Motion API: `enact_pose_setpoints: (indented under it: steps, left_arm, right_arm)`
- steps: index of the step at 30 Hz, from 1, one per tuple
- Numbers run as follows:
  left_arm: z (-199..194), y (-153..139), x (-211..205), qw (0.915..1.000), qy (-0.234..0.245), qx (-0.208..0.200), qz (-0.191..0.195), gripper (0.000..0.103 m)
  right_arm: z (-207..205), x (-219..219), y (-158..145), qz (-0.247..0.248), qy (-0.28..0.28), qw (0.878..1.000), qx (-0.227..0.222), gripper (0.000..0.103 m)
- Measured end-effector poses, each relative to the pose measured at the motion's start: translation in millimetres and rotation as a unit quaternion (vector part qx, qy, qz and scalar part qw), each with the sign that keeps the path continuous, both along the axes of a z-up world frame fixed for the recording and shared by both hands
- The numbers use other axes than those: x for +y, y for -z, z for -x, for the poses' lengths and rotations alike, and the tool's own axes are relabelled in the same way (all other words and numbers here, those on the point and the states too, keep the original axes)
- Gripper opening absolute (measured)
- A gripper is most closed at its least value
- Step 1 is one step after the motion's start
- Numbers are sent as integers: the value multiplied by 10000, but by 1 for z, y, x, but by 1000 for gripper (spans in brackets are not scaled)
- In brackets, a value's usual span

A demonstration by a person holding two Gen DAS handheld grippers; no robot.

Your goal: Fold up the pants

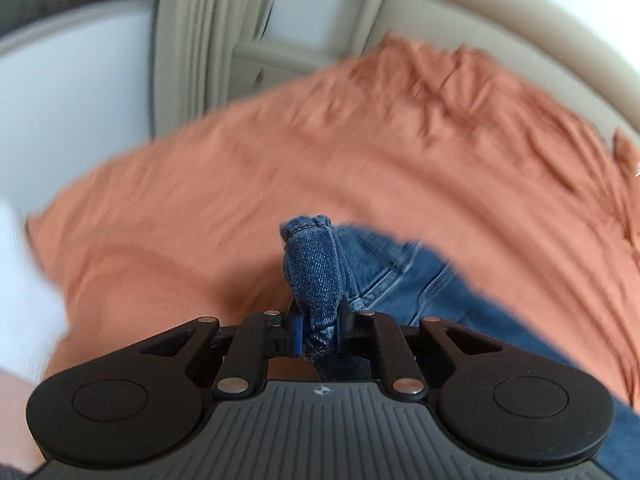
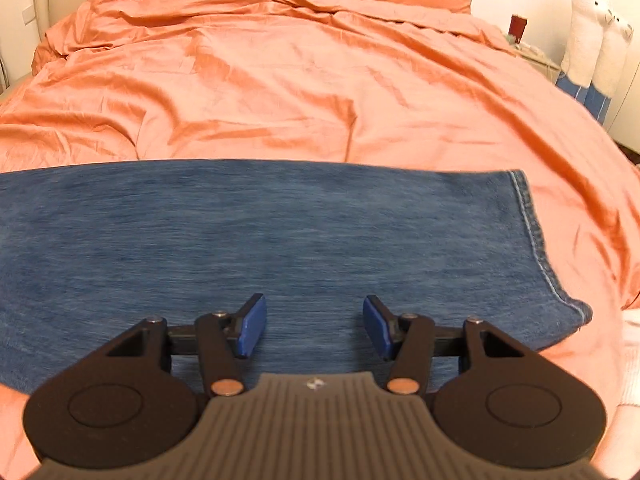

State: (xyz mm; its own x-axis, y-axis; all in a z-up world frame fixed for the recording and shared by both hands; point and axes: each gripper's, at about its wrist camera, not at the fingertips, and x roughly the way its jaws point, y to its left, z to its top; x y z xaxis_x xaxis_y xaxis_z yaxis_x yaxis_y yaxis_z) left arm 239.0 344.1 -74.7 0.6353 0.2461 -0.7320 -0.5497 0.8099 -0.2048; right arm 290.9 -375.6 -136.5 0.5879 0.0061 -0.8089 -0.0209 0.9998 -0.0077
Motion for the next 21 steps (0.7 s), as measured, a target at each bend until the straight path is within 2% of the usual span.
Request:
enact_pose_setpoints:
  steps: [5,8,9,10,11,13,18,21]
  left_arm:
    - [-9,40,-2,9987,140,421,-252,18]
    - [-14,49,1,9978,153,627,-145,22]
    - [-15,50,1,9974,179,674,-160,28]
    - [-13,47,1,9966,203,739,-287,38]
    - [-7,44,1,9956,267,780,-436,42]
    - [-2,34,-2,9931,297,873,-728,63]
    - [19,1,-14,9920,234,629,-1067,66]
    - [26,-28,-35,9910,442,360,-1214,66]
  right_arm:
    - [-4,1,8,52,42,10000,74,50]
    - [-9,-6,18,118,138,9995,264,50]
    - [-10,-8,21,86,166,9994,302,51]
    - [-10,-11,23,52,173,9993,321,51]
    - [-11,-12,24,60,172,9993,335,52]
    - [-13,-11,25,127,140,9992,353,52]
    - [-6,-15,16,36,210,9996,206,52]
    - [4,-28,7,-262,416,9988,79,52]
